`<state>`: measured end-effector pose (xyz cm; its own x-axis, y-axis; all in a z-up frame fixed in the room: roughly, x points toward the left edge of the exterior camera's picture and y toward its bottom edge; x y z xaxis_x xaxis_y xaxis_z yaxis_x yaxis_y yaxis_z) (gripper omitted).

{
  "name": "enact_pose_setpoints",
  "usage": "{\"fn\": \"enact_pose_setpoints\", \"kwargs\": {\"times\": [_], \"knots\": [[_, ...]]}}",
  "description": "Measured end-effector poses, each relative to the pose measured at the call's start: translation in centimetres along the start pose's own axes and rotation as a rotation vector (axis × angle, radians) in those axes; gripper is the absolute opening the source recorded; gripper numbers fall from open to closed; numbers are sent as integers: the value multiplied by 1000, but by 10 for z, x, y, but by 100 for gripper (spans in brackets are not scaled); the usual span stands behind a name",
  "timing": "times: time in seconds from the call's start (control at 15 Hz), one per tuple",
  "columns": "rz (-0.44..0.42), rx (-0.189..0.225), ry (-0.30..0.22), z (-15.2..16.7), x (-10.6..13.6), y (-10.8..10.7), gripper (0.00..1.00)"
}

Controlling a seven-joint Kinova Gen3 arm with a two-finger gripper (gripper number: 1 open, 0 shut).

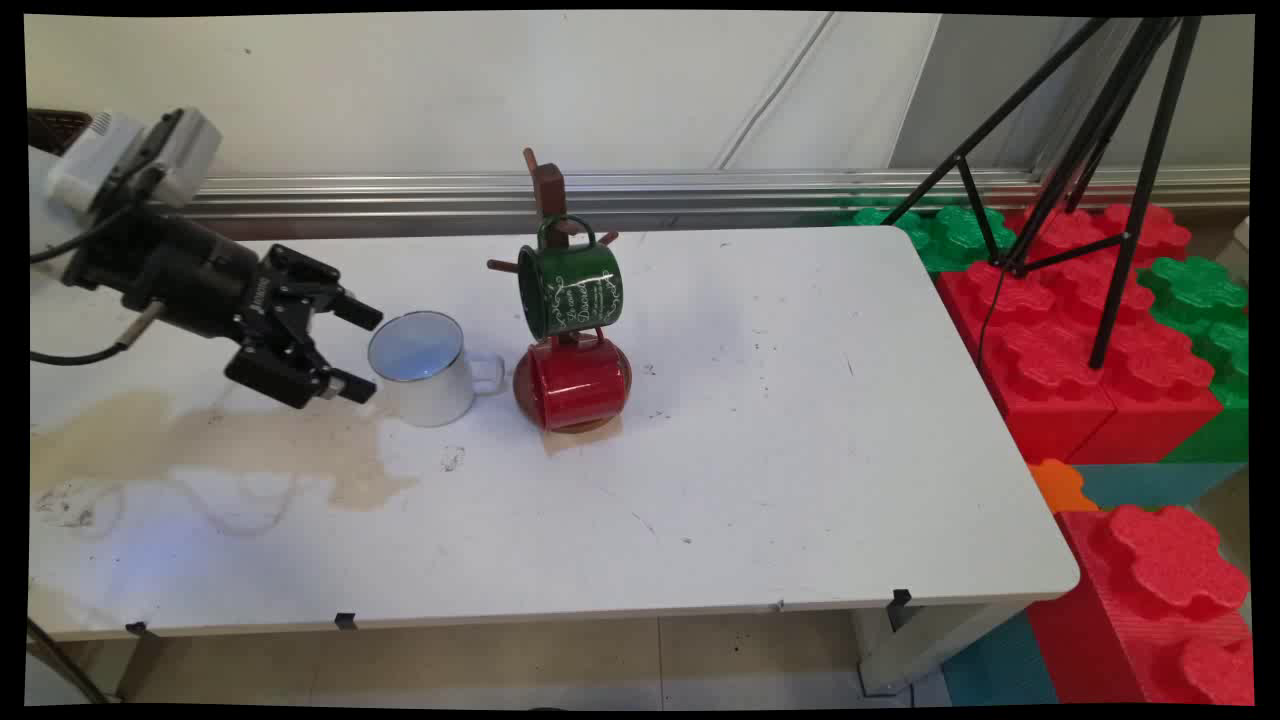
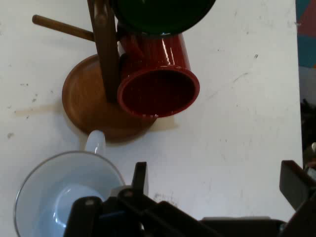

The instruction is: Pick up the red mug from the rack

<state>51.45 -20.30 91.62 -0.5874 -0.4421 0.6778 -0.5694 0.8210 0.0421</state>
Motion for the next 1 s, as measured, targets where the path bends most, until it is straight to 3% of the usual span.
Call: {"fn": "enact_pose_setpoints", "kwargs": {"times": [0.47,1.0], "knots": [[-37,-9,36,41,6,2,100],[-57,-16,31,77,-2,6,100]]}}
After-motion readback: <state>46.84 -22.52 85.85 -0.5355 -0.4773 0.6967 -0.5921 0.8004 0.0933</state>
